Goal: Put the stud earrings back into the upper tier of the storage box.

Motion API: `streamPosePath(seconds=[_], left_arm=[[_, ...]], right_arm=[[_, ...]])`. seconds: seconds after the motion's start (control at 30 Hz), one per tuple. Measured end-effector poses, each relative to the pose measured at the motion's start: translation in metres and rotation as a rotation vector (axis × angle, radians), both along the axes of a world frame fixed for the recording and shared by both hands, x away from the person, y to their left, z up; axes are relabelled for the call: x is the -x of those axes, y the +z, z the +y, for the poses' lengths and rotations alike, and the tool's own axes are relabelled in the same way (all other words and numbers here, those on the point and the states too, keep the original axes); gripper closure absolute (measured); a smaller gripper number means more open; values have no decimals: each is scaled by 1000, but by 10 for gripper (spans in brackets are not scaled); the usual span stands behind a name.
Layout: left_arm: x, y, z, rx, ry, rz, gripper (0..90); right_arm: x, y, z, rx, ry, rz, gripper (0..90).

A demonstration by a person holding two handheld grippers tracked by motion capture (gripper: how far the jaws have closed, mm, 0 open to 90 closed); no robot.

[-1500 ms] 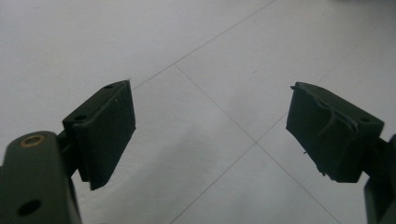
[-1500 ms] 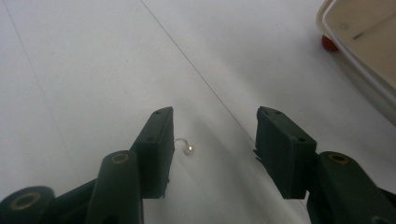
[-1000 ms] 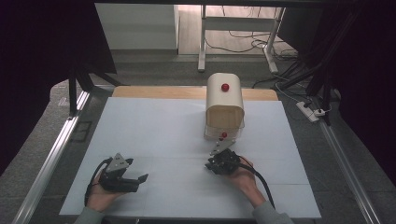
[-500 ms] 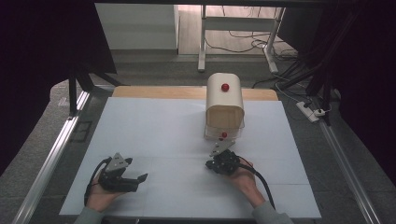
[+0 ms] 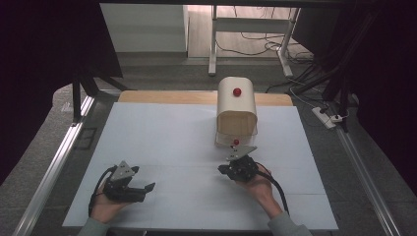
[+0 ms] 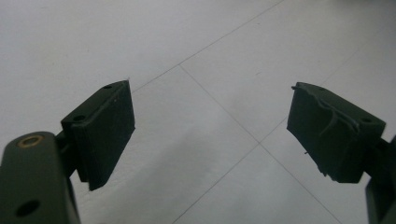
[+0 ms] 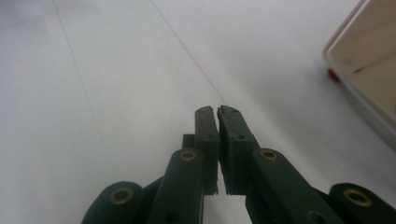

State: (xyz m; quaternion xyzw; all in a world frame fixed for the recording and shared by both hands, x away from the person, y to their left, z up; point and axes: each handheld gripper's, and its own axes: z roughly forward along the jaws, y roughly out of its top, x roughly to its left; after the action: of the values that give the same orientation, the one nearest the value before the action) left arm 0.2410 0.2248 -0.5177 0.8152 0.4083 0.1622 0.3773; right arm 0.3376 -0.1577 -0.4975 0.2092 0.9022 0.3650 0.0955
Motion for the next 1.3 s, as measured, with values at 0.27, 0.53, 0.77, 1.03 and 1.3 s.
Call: streamPosePath(seconds=[0.27,0.53,0.77,1.03,1.3], left_arm=[[0,0,0,-1,-1,1,150],[0,0,0,-2,-1,1,149],[0,0,0,0,1,0,150],[-1,0,1,1,4,2,150],[0,0,2,4,9,0,149]], right_arm=[[4,22,-10,-99,-10,-17,856],[9,38,-15,-159,-3,-49,855],[15,56,-21,-205,-17,-80,856],[18,76,-31,-262,-38,-117,856],[16,93,-34,-289,-45,-155,856]])
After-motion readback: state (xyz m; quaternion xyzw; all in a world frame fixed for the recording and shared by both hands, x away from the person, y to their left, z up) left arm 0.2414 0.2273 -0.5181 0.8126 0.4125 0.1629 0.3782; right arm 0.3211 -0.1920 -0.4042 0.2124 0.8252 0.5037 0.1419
